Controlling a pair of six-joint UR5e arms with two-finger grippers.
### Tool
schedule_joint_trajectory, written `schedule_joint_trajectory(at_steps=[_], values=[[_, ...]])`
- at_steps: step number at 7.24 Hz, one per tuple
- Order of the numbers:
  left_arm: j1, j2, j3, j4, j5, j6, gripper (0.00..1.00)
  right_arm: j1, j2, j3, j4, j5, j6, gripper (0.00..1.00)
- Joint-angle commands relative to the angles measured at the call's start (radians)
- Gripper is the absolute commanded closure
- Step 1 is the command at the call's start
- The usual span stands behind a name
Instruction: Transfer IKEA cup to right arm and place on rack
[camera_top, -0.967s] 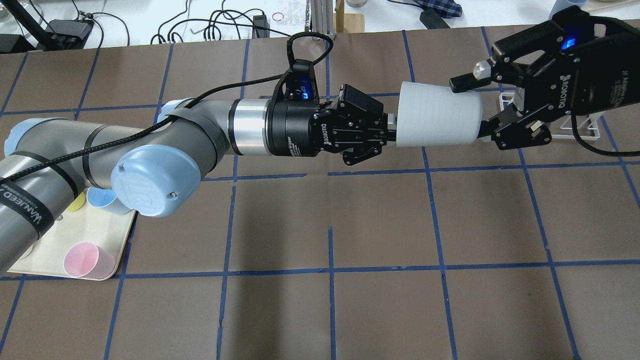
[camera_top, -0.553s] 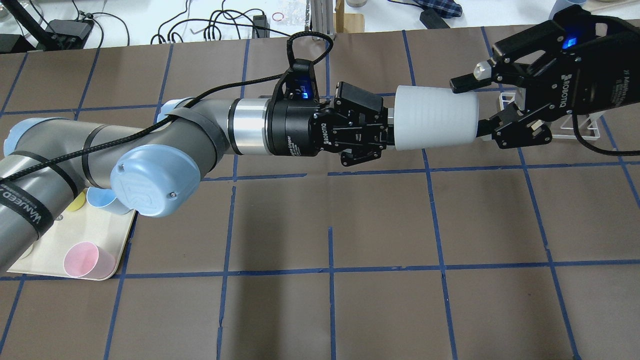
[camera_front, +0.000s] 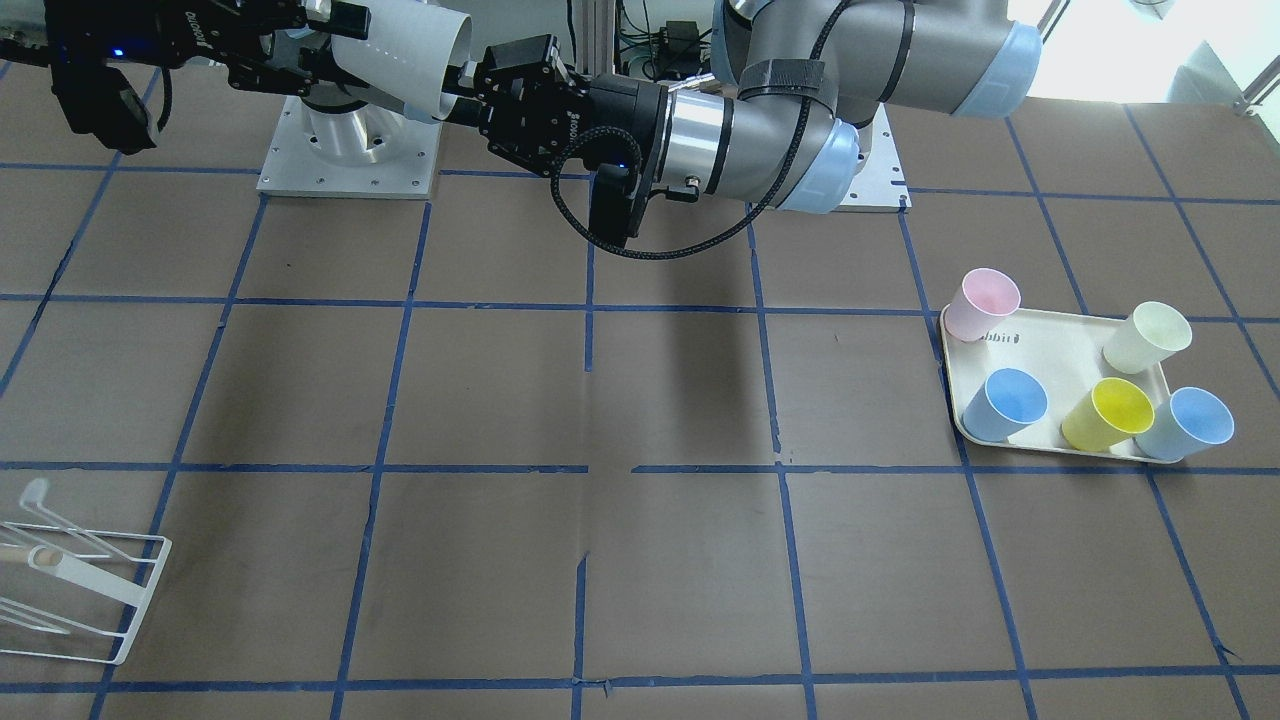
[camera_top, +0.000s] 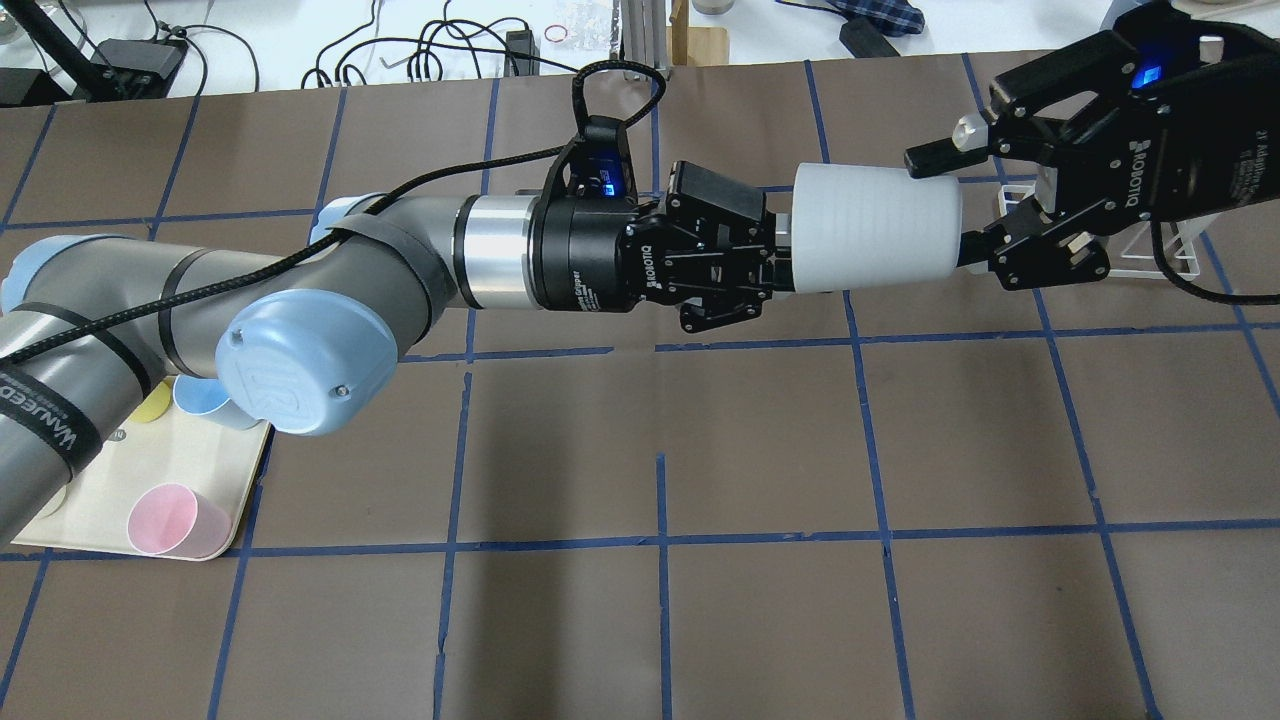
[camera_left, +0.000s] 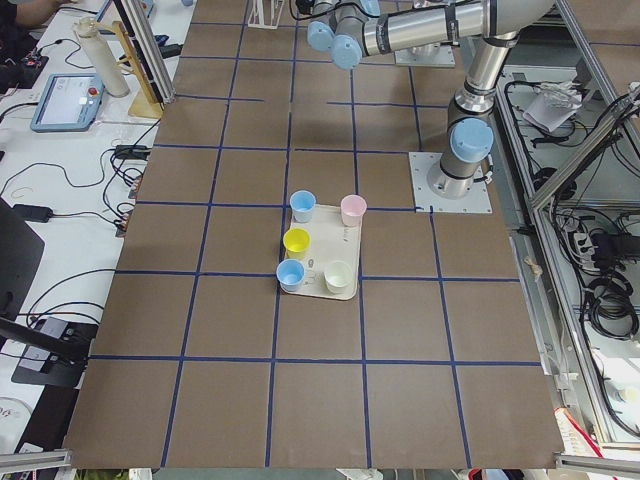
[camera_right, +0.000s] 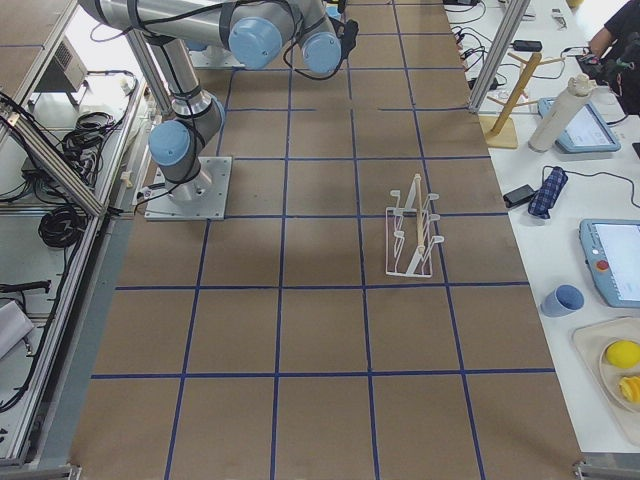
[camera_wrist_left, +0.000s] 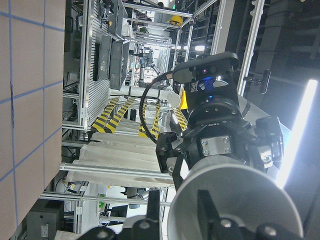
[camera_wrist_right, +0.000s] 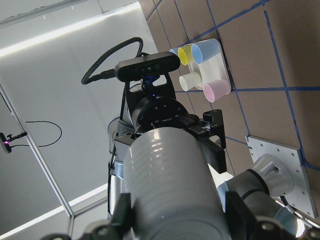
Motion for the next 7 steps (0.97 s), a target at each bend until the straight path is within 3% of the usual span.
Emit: schedule_joint_trajectory(at_steps=[1,3,4,6,7], values=[[0.006,0.011,0.001,0.001,0.001,-0.017,0.59,-0.011,0.003,-0.039,-0.009,0.004,0.026,0.74],[0.059,0.012,-0.003,0.001,0.004,-0.037,0.48,-0.047,0.005,-0.064,-0.047,-0.011,0.074,0.75],[0.102,0.012,-0.001,0.001,0.004,-0.045,0.42,-0.090,0.006,-0.064,-0.099,-0.069,0.098,0.75],[0.175,0.012,-0.001,0.042,0.004,-0.142,0.37,-0.108,0.006,-0.064,-0.317,-0.285,0.184,0.78],[0.233,0.011,-0.002,0.058,0.037,-0.166,0.29,-0.109,0.019,-0.061,-0.465,-0.380,0.265,0.79]])
